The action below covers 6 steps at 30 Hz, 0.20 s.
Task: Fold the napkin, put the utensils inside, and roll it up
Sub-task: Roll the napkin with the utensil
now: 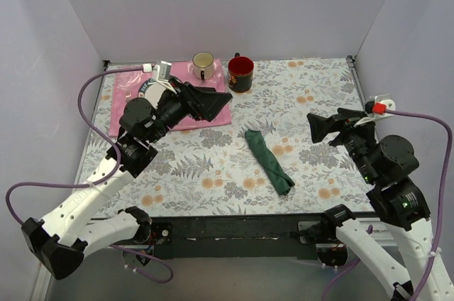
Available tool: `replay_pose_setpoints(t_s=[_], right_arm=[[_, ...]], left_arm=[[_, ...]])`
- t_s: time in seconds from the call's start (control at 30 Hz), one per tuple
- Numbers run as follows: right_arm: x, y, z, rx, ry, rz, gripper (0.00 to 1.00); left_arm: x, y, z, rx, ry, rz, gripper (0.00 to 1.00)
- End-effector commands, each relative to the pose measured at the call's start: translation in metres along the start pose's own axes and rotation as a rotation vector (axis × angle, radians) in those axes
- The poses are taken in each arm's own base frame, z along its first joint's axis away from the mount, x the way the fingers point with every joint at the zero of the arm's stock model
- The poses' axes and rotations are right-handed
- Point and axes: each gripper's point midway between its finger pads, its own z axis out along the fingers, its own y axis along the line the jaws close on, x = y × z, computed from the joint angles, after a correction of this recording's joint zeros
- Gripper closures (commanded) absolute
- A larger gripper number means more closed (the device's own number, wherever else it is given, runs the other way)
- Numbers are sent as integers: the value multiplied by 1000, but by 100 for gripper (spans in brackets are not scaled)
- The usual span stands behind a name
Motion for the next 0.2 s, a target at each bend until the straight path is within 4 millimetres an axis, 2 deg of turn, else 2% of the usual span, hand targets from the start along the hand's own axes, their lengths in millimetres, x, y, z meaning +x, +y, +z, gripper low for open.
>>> replay_pose_setpoints(t_s=[0.0, 0.17], right_arm=[[-29, -8, -12, 36, -116, -58, 1], [-26, 0, -13, -19, -113, -97, 1]], left_arm=[[-1, 23, 9, -93, -33, 7, 2], [5, 22, 14, -84, -6, -30, 2]])
